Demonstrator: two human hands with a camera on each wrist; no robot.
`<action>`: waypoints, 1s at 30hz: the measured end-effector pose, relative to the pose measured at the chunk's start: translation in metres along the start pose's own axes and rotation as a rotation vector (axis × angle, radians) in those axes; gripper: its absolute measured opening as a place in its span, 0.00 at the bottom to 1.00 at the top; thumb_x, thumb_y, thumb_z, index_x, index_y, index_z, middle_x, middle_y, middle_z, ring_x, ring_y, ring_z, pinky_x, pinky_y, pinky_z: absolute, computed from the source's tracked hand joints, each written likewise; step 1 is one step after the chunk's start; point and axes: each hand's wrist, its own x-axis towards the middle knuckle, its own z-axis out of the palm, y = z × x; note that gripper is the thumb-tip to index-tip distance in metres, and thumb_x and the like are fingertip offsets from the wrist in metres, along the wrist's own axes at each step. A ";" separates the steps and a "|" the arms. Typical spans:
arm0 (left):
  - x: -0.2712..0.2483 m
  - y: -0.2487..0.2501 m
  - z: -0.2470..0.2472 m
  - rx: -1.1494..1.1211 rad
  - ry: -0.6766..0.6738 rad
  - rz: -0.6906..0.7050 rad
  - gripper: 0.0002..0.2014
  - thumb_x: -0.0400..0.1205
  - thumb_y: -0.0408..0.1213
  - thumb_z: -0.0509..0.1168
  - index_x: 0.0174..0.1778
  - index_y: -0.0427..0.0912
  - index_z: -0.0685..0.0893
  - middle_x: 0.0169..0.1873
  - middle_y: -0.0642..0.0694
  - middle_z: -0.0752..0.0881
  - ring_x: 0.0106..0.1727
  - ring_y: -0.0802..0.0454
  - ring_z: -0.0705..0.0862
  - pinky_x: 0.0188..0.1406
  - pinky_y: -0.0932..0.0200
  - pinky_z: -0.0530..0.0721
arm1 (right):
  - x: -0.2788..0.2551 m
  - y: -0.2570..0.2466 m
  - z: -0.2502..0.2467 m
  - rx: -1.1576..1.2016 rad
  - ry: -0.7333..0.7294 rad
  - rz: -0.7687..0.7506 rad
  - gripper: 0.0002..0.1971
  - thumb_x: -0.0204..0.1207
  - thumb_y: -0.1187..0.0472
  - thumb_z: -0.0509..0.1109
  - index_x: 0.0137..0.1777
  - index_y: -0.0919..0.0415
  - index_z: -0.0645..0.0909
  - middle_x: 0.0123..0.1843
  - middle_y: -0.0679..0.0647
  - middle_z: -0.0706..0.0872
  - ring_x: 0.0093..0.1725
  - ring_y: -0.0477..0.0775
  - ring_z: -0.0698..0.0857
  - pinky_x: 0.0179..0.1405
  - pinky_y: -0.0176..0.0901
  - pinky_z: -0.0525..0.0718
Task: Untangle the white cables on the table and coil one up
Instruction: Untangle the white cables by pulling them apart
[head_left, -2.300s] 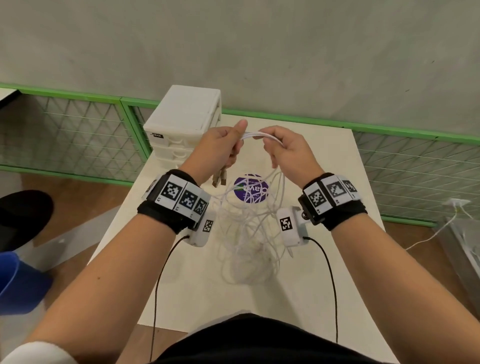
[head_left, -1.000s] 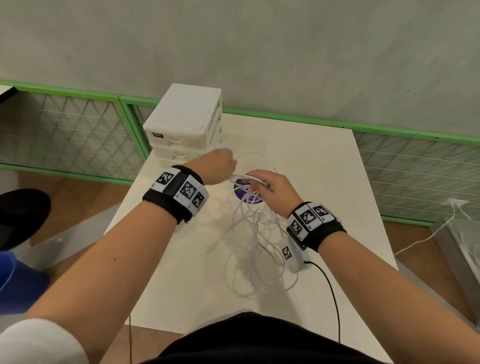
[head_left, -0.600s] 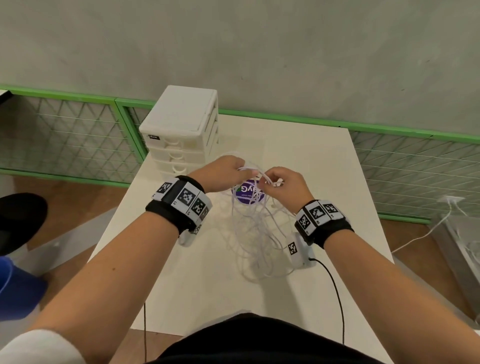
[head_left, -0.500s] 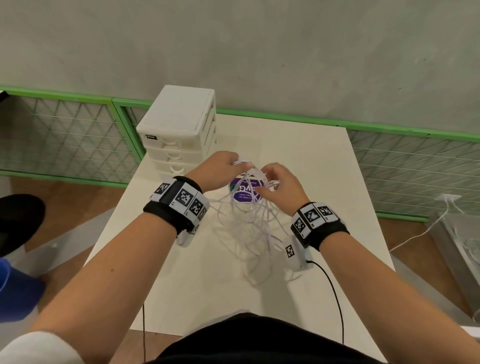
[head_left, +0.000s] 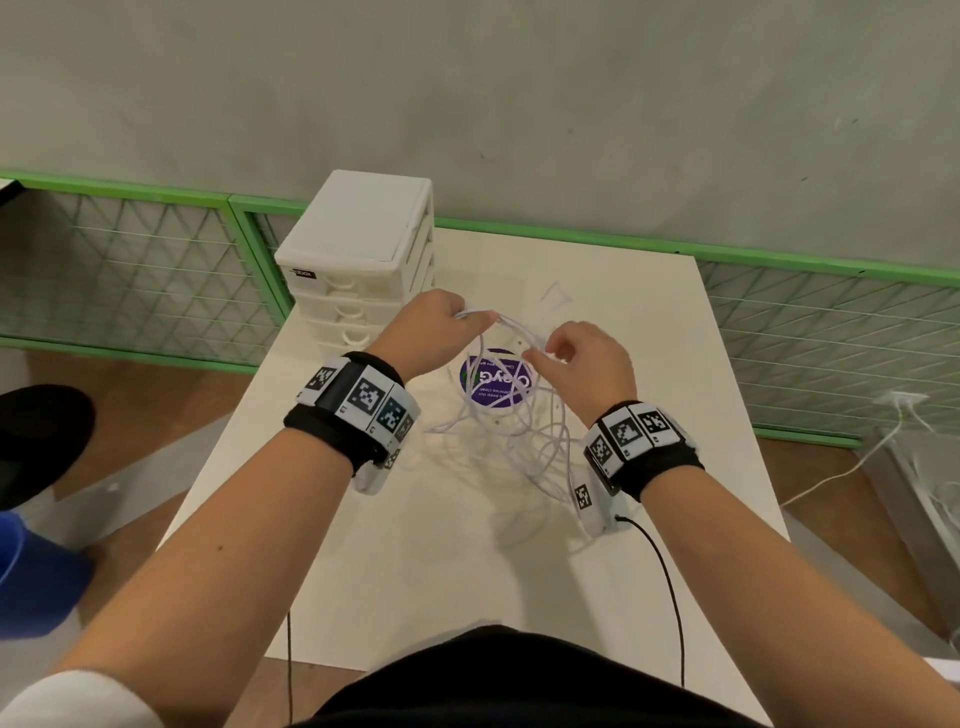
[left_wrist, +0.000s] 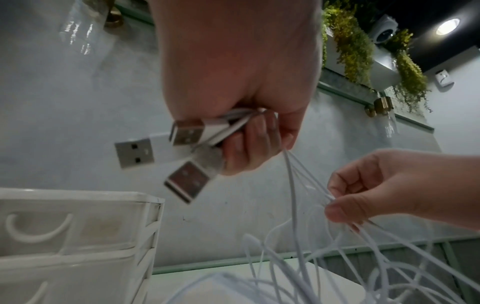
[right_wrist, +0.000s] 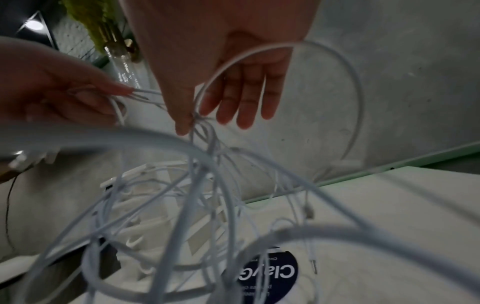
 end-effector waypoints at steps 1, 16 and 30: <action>0.000 -0.001 0.001 0.019 0.029 0.007 0.25 0.83 0.50 0.64 0.26 0.43 0.62 0.22 0.48 0.61 0.24 0.50 0.62 0.26 0.55 0.59 | -0.001 0.001 0.002 0.008 -0.044 -0.034 0.11 0.72 0.48 0.74 0.43 0.56 0.83 0.42 0.50 0.86 0.44 0.51 0.84 0.45 0.42 0.79; 0.012 -0.039 -0.036 -0.123 0.349 -0.151 0.20 0.83 0.44 0.63 0.26 0.38 0.80 0.23 0.45 0.75 0.26 0.49 0.73 0.31 0.57 0.69 | 0.007 0.075 -0.030 -0.149 -0.107 0.378 0.14 0.83 0.58 0.60 0.53 0.62 0.86 0.47 0.60 0.90 0.49 0.62 0.86 0.42 0.42 0.79; 0.000 0.011 -0.002 -0.088 0.016 0.140 0.25 0.84 0.51 0.61 0.23 0.43 0.70 0.24 0.53 0.83 0.25 0.52 0.73 0.26 0.60 0.70 | 0.014 -0.001 0.000 0.025 -0.374 -0.170 0.35 0.76 0.51 0.71 0.81 0.51 0.60 0.73 0.55 0.76 0.73 0.54 0.72 0.70 0.44 0.68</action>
